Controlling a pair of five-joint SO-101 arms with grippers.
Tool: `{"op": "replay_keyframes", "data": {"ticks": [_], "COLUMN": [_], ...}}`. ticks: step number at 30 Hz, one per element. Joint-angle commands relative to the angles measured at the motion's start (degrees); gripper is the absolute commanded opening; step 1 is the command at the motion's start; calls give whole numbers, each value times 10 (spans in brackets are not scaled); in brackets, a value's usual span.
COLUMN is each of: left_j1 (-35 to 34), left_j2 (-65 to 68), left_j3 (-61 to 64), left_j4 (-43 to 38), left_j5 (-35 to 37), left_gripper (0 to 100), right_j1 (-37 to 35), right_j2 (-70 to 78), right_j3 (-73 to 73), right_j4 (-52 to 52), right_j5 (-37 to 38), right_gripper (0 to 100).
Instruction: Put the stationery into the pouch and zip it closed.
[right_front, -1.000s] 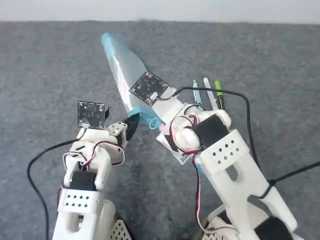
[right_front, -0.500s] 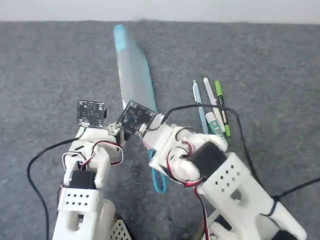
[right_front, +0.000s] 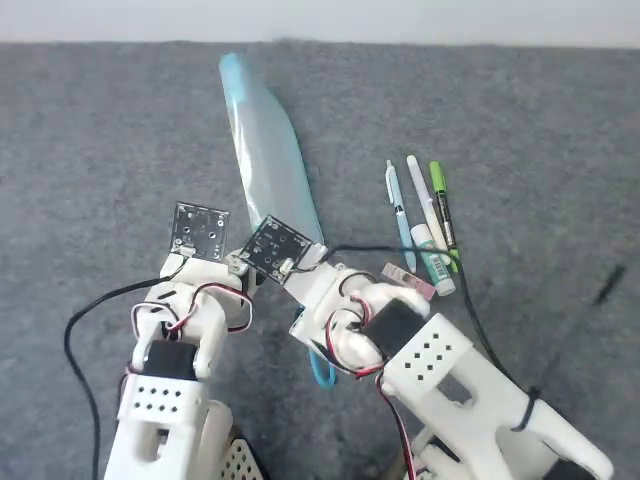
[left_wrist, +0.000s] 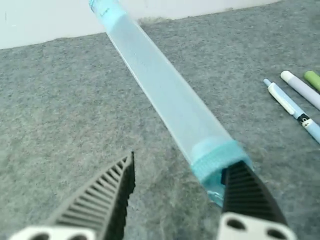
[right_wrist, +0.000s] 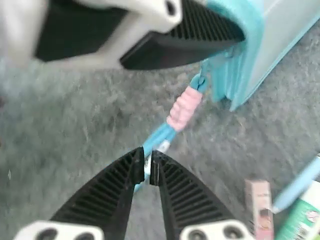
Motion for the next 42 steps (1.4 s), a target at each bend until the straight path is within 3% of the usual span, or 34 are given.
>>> {"op": "replay_keyframes", "data": {"ticks": [1, 9, 17, 31, 35, 38, 42], "left_j1": [4, 4, -1, -13, -13, -13, -13], "left_j2": [4, 3, 2, 2, 2, 2, 2], "left_j3": [-4, -5, -6, -6, -5, -5, -5], "left_j4": [-12, -15, -15, -14, -14, -14, -14], "left_j5": [-4, -4, -4, -4, -4, -4, -4], "left_gripper": [265, 265, 265, 265, 265, 265, 265], "right_j1": [-5, -5, -1, 35, 36, 36, 56], "right_j2": [-23, -17, 111, 208, 220, 212, 206], "right_j3": [17, 18, 13, -8, -8, -8, -11], "right_j4": [-71, -82, -180, -300, -303, -289, -263], "right_j5": [-60, -172, -185, -184, -181, -179, -178], "right_gripper": [12, 240, 166, 162, 135, 6, 15]}}
